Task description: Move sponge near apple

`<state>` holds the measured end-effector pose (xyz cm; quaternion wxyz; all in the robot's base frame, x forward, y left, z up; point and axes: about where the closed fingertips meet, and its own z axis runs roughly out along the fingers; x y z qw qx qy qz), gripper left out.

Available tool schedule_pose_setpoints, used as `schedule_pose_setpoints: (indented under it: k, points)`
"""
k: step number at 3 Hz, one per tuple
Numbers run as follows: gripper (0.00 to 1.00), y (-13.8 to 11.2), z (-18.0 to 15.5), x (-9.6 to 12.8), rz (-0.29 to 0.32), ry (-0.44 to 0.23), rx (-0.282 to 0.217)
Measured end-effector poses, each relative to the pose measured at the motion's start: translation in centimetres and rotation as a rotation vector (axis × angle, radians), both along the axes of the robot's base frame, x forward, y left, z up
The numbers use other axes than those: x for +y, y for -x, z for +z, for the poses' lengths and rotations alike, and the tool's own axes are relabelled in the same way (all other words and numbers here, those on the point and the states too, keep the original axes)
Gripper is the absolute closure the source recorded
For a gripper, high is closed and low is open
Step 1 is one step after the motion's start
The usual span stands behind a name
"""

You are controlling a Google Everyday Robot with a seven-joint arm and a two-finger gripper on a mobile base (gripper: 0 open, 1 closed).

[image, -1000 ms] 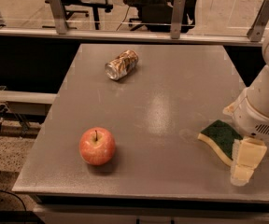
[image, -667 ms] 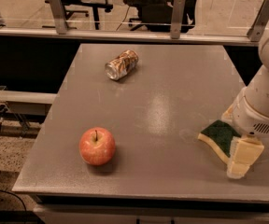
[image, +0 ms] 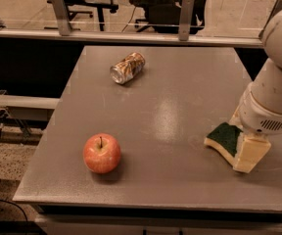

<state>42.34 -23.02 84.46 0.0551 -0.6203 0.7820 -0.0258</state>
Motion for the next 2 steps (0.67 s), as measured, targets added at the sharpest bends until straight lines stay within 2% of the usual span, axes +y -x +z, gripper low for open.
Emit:
schedule_pose_setpoints:
  k: [1, 2]
  points:
    - [0.87, -0.8, 1.1, 1.8, 0.025, -0.023, 0.000]
    - [1.00, -1.5, 1.9, 5.7, 0.113, -0.080, 0.000]
